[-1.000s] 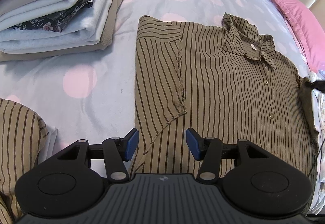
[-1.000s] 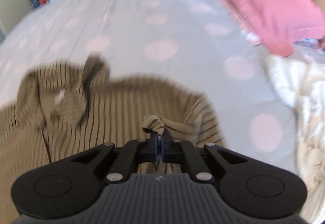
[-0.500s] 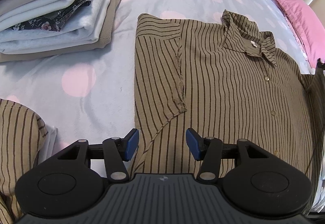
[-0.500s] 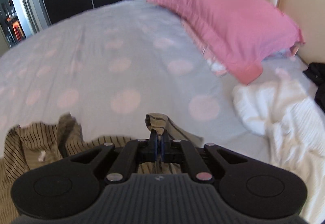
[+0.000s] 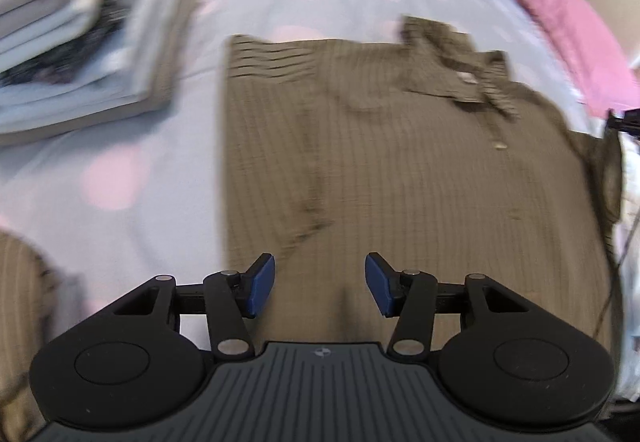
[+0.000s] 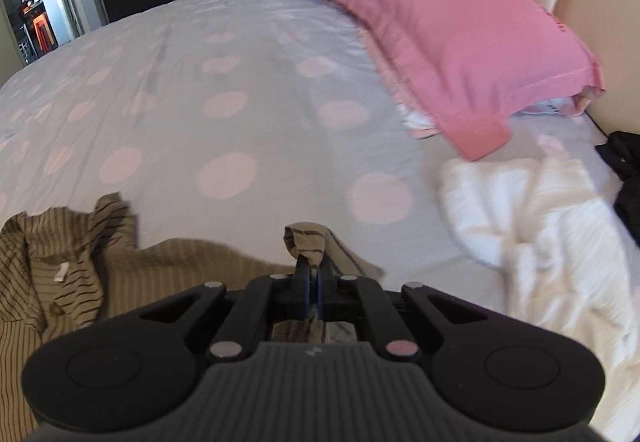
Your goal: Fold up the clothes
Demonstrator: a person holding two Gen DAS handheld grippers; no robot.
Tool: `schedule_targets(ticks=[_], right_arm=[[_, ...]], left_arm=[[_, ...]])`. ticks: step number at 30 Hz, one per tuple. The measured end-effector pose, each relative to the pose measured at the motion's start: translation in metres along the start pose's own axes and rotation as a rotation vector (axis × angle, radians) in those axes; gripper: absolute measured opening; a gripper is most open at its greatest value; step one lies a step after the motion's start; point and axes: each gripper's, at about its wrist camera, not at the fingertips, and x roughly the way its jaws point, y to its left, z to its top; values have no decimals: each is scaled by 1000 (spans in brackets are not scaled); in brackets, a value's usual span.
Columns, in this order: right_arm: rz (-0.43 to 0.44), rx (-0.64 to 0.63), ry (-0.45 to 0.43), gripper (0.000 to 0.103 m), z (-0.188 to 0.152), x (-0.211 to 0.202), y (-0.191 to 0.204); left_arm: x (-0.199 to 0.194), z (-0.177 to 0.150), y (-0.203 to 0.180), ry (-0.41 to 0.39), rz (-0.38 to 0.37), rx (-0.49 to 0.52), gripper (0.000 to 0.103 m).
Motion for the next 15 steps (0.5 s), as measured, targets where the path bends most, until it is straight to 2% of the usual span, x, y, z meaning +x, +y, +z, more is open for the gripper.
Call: schedule_targets(ticks=[7, 11, 15], right_arm=[[1, -9, 22, 4, 12, 7, -62], [6, -11, 35, 4, 12, 18, -93], [26, 18, 26, 4, 8, 35, -118]], left_arm=[[40, 48, -105, 10, -152, 184, 47], [82, 71, -180, 9, -269, 278, 45], [131, 88, -258, 10, -327, 397, 45]])
